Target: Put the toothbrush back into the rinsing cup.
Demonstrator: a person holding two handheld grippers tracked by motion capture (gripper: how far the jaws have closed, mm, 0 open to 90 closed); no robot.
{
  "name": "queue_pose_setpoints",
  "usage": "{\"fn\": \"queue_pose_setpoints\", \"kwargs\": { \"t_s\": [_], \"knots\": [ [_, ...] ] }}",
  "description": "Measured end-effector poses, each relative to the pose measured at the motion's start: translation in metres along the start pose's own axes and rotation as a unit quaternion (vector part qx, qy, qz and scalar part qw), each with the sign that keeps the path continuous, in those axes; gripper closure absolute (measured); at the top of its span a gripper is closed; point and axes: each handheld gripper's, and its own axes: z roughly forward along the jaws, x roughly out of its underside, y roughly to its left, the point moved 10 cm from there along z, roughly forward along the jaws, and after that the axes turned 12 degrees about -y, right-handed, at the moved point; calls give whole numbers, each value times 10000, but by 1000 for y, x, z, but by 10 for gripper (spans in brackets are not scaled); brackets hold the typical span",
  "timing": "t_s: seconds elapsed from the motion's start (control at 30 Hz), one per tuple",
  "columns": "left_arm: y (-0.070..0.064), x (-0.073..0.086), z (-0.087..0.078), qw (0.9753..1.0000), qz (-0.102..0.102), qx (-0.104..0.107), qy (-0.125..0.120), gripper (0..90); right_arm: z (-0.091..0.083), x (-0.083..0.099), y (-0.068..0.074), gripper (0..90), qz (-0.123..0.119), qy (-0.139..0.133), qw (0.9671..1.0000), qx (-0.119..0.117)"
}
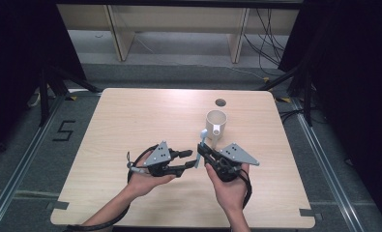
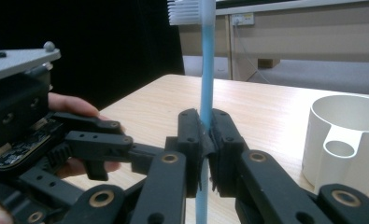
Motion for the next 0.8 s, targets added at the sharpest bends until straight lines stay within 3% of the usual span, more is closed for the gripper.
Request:
{"fn": "queue_pose_setpoints", "kwargs": {
  "t_s": [0.23,0.33,0.5,0.53,0.6,0.73,0.77,0.8],
  "knots": [
    [9,8,-16,9996,126,-155,185,504,2,-1,-5,844,57,-27,10000,3],
    [13,7,-22,9994,182,-201,223,496,1,-2,-7,844,96,-89,9999,-4],
    [18,6,-27,9991,222,-251,258,492,-1,-5,-13,844,-145,-136,9998,48],
    [19,7,-28,9990,217,-275,263,492,-1,-6,-10,844,-23,-156,9999,-18],
    [23,7,-31,9988,257,-294,295,492,-3,-8,-14,845,-128,-209,9997,15],
    [31,11,-37,9983,225,-423,347,492,-4,-8,-17,845,-59,-200,9998,58],
    [33,12,-38,9980,240,-440,381,493,-5,-8,-20,845,-154,-206,9996,68],
    [35,13,-40,9978,231,-479,383,493,-5,-8,-19,845,-31,-210,9998,62]
  ]
}}
